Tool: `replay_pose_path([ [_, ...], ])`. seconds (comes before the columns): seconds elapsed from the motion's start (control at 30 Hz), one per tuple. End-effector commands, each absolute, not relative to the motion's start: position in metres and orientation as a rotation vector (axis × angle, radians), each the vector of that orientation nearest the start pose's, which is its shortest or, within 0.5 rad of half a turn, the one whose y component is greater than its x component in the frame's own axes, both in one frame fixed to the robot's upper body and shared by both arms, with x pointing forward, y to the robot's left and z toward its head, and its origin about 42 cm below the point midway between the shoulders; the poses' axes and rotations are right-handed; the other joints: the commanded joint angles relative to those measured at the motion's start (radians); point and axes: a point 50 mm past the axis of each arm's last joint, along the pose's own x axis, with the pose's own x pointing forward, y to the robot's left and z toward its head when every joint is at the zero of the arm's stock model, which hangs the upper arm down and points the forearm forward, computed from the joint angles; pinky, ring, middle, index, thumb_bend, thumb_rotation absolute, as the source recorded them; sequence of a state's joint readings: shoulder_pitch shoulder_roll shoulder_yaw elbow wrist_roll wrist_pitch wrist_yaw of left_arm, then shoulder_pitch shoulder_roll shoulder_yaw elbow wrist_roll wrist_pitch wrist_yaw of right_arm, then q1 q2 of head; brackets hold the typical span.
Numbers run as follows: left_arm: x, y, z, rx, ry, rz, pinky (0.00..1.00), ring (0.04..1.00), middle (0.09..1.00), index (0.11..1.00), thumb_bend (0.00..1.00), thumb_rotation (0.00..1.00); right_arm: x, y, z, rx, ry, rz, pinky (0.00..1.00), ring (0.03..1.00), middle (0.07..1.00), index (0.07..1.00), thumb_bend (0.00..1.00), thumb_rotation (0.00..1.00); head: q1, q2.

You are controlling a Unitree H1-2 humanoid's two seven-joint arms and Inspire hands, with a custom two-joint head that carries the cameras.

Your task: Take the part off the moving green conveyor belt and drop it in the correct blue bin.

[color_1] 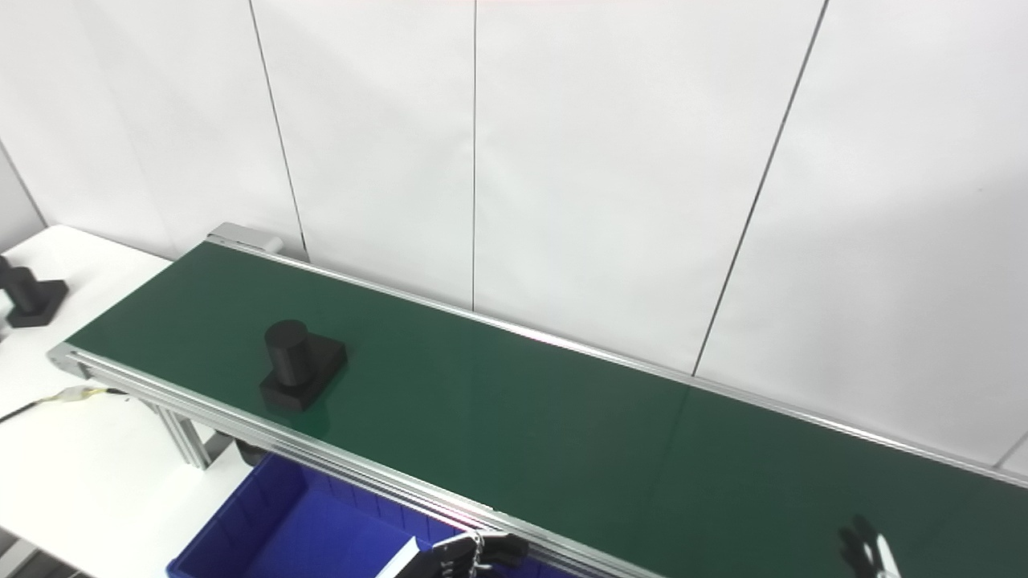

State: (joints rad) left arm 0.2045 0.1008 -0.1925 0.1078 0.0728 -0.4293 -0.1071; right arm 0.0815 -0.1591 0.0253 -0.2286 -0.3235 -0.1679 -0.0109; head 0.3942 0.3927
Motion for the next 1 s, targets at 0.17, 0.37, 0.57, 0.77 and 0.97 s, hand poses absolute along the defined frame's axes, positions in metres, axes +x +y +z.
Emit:
replay_pose_path([
  [0.17, 0.206, 0.196, 0.055, 0.137, -0.189, -0.286, 0.71, 0.779, 0.803, 0.773, 1.0, 0.19, 0.274, -0.247, 0.164, -0.492, -0.363, 0.027, 0.9, 0.885, 0.905, 0.962, 0.72, 0.44, -0.017, 0.004],
  [0.37, 0.207, 0.195, 0.054, 0.137, -0.187, -0.289, 0.71, 0.784, 0.807, 0.776, 1.0, 0.19, 0.288, -0.243, 0.165, -0.508, -0.354, 0.032, 0.87, 0.891, 0.908, 0.962, 0.7, 0.39, -0.019, 0.0],
  [0.57, 0.208, 0.195, 0.055, 0.139, -0.191, -0.287, 0.71, 0.783, 0.808, 0.774, 1.0, 0.19, 0.303, -0.241, 0.168, -0.504, -0.358, 0.045, 0.85, 0.897, 0.911, 0.964, 0.7, 0.39, -0.018, 0.003],
  [0.77, 0.21, 0.194, 0.056, 0.145, -0.198, -0.283, 0.71, 0.781, 0.807, 0.772, 1.0, 0.18, 0.317, -0.238, 0.175, -0.528, -0.365, 0.049, 0.86, 0.899, 0.908, 0.957, 0.7, 0.35, -0.017, -0.001],
  [0.97, 0.211, 0.194, 0.056, 0.147, -0.199, -0.284, 0.7, 0.781, 0.807, 0.776, 1.0, 0.18, 0.329, -0.236, 0.185, -0.543, -0.361, 0.052, 0.87, 0.898, 0.912, 0.953, 0.72, 0.34, -0.023, 0.001],
])
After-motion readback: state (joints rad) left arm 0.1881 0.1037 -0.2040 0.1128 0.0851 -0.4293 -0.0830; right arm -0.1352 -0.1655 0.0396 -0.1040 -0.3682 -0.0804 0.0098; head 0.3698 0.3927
